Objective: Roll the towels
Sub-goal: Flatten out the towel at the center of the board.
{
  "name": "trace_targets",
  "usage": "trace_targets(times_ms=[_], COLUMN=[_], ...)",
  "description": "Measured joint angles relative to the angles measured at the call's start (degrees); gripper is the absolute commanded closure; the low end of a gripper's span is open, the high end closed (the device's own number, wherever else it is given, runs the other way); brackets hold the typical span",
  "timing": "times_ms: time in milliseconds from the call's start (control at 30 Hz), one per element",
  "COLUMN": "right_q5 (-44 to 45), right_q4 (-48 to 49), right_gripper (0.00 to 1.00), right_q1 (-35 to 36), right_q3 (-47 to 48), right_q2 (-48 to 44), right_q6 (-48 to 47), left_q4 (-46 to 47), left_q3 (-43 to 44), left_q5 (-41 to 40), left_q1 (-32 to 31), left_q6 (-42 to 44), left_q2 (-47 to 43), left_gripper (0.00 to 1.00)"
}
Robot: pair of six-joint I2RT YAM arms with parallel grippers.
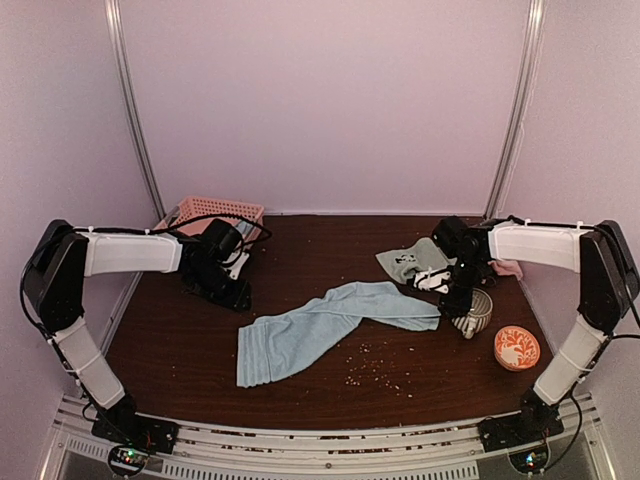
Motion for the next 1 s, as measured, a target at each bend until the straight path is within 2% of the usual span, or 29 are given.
trace_targets(times_ms=[167, 267, 333, 500, 567, 633, 733, 867, 1000], right_q5=[-0.9, -1.0, -0.3, 2.5, 3.1, 3.4, 3.3, 2.4, 0.6], right_q4=[-1.7, -1.7, -0.6, 3.3, 4.3, 4.6, 4.8, 5.0, 5.1], right_gripper=[0.41, 0.46, 0.57, 0.92, 0.99, 1.00, 1.00, 1.00, 1.00], right_q1=[0.0, 0.0, 0.0, 0.1, 0.1, 0.1, 0.1, 0.1, 0.0], right_q3=[0.0, 0.0, -0.5, -0.7, -0.6, -0.5, 0.9, 3.6, 7.8], right_q2=[0.0, 0.0, 0.1, 1.7, 2.2, 2.3, 2.3, 2.3, 2.3], right_q6=[-1.0, -1.0, -0.5, 2.3, 3.4, 3.7, 4.7, 5.8, 8.2], left_q4=[0.8, 1.1, 1.3, 1.6, 2.7, 3.4, 5.0, 7.4, 8.9], left_q3=[0.0, 0.0, 0.0, -0.1, -0.8, -1.5, -1.7, -1.7, -1.6], left_q5=[0.7, 2.5, 4.2, 8.8, 11.3, 13.9, 17.9, 22.9, 26.5], left_q1=[0.0, 0.0, 0.0, 0.0, 0.0, 0.0, 0.0, 0.0, 0.0], left_q6=[-0.2, -0.1, -0.1, 0.1, 0.4, 0.4, 0.3, -0.2, 0.2], left_q2=[0.0, 0.4, 1.2, 4.5, 5.0, 5.1, 5.5, 6.4, 6.4], left_gripper=[0.51, 0.51, 0.51, 0.53, 0.55, 0.57, 0.65, 1.00, 1.00])
